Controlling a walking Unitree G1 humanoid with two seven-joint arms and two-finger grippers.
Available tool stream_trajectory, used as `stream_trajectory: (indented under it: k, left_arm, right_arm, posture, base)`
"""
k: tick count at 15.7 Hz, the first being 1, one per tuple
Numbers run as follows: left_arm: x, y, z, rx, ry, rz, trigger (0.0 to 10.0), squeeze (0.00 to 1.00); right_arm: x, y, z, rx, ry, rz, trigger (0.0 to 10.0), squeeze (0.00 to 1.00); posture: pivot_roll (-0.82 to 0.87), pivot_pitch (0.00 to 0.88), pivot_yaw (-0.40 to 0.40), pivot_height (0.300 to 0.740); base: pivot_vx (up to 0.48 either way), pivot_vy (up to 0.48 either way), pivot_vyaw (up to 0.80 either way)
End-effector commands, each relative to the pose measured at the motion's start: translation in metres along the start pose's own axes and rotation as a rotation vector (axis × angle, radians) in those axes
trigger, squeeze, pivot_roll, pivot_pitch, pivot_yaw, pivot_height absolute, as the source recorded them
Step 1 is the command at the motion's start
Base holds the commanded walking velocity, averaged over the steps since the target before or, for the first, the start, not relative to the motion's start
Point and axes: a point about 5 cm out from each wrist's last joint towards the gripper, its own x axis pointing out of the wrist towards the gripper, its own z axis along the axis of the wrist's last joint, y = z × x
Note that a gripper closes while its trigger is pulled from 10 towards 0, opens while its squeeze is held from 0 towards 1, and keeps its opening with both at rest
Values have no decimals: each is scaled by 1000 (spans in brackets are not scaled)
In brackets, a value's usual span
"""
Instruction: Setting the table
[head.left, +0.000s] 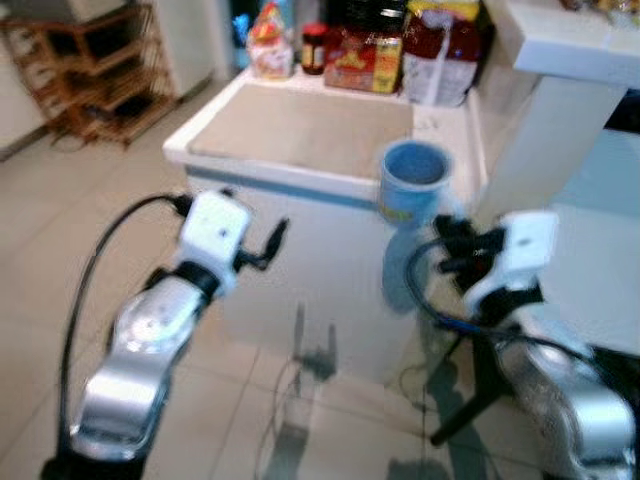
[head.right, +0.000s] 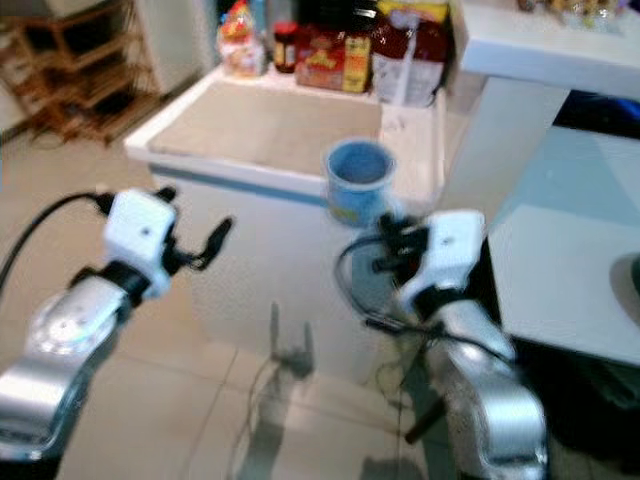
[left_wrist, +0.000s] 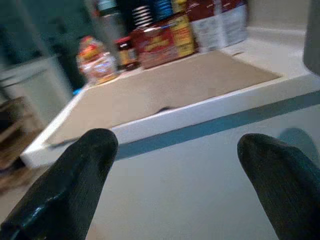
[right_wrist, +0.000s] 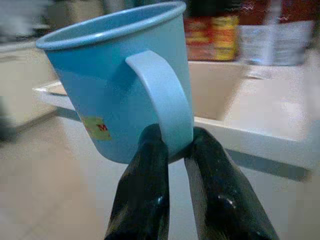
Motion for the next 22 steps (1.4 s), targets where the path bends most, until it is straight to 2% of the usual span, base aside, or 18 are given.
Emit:
stream_trajectory:
  k: [1,4,8,17,20,22]
  left_arm:
    - [0,-4,2,3,-6,-9,10000,0]
    - [1,-8,4,5,-12,-28,10000,0]
    - [3,-7,5,8,-15,-25,10000,0]
    - [4,-5,5,23,-18,-27,10000,0]
    - [3,-7,5,27,-20,-36,10000,0]
    - [3,-6,5,29,-21,-40,10000,0]
  right_arm:
    - [-1,-5,11,-15,-48,-7,10000,0]
    - [-4,-6,14,-33,-40,65,10000,0]
    - [-5,-15,21,-56,-52,71,10000,0]
    - [1,-19,21,-72,-47,54,10000,0]
    - [-4,-26,16,-73,-7,50,10000,0]
    - [-6,-33,21,-83,-11,45,10000,0]
  posture:
    - [24,16,-4,740]
    - [18,15,1,740]
    - [14,9,1,740]
    - [20,0,2,740]
    - [18,0,3,740]
    - [16,0,5,740]
  base:
    - [0,-480,0]
    - [0,-480,0]
    - [0,-480,0]
    - [0,-480,800]
    - [0,-480,0]
    - [0,-480,0]
